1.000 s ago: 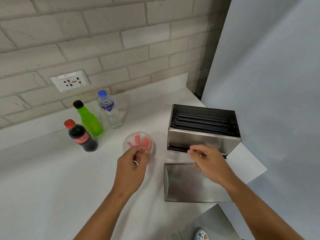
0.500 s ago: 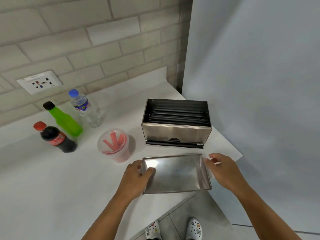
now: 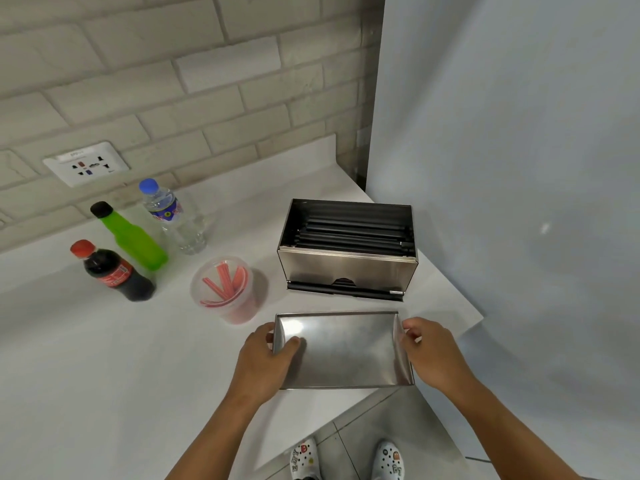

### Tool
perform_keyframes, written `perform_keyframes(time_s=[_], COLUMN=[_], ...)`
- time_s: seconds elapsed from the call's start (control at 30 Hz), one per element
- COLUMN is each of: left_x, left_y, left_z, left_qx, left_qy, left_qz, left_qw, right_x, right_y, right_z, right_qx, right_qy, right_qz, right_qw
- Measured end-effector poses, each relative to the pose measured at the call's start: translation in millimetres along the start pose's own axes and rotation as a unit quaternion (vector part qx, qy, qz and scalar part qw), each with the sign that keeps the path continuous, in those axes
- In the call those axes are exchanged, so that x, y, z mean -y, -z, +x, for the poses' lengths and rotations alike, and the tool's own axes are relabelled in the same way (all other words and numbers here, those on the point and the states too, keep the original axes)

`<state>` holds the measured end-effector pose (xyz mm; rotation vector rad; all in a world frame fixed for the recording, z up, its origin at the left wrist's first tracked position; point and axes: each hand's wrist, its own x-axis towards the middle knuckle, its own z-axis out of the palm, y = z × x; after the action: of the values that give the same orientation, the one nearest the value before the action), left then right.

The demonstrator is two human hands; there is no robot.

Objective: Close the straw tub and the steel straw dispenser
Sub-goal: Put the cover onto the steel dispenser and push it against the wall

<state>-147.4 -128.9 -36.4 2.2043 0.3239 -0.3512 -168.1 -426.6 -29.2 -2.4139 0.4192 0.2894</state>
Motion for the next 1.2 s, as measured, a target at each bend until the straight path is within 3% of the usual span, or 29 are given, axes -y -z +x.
perform_keyframes(time_s=[0.3,0.53,0.67,0.77,0.9,1.07,1.2], left_x=[-30,-44,-46,-53,-66,-73,-75], left_y=[35,64,71,72,70,62,62], left_z=[-24,-31,-30,-24,-17,-6,6], left_qx=[-0.061,-0.010,0.004,-0.002,-0.048,-0.068,-0.108], left_qy=[-0.067,-0.170,-0.306,-0.357,-0.356,-0.295,-0.261], left_qz=[-0.044,-0.168,-0.090,-0.066,-0.157,-0.245,-0.238], left_qw=[0.995,0.971,0.948,0.932,0.920,0.921,0.929], right_x=[11,19,19,21,27,39,45], right_y=[23,40,41,42,47,54,56], right_z=[-2,0,-1,-4,-9,-21,-21], right_qx=[0.000,0.115,0.181,0.233,0.251,0.189,0.175], right_qy=[0.018,-0.053,-0.077,-0.097,-0.088,-0.055,-0.091], right_qz=[0.041,0.166,0.185,0.248,0.325,0.338,0.488], right_qw=[0.999,0.978,0.963,0.935,0.908,0.920,0.850])
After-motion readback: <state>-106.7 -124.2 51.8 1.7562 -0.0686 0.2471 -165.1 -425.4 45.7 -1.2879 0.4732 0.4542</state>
